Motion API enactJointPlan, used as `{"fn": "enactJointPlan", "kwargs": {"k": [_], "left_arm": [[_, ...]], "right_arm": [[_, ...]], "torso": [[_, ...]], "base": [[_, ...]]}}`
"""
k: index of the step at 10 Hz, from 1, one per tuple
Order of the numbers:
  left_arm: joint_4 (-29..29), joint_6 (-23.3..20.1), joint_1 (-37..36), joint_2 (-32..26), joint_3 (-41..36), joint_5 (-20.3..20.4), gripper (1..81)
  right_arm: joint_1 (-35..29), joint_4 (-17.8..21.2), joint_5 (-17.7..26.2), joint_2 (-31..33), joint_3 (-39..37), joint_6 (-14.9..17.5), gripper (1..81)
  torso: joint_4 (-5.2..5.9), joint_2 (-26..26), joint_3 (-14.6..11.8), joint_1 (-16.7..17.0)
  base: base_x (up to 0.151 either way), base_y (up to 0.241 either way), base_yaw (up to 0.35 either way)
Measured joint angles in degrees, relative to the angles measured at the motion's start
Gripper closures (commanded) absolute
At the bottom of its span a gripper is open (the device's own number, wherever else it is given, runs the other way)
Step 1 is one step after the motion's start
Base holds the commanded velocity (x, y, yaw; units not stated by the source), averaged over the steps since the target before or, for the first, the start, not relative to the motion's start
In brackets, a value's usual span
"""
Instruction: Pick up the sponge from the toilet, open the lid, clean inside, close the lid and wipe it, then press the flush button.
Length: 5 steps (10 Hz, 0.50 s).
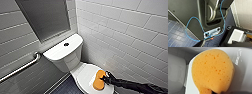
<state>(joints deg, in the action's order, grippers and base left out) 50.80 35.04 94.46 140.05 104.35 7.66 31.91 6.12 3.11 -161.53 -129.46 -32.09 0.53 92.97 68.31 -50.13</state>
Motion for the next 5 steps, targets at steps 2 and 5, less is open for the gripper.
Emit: {"fn": "enactJointPlan", "kwargs": {"k": [2, 5], "left_arm": [[0.02, 0.00, 0.00, 0.30, -0.07, 0.26, 1.0], [0.02, 0.00, 0.02, 0.26, -0.07, 0.28, 1.0]], "right_arm": [[0.69, 0.00, 0.52, 5.41, 6.01, -0.21, 81.1], [4.60, 0.02, -1.63, 15.76, 14.30, -0.40, 81.1]], "torso": [[0.00, 0.00, 0.00, 0.00], [0.00, 0.00, 0.00, 0.00]], "base": [[0.000, 0.000, 0.000], [0.000, 0.000, 0.000]]}}
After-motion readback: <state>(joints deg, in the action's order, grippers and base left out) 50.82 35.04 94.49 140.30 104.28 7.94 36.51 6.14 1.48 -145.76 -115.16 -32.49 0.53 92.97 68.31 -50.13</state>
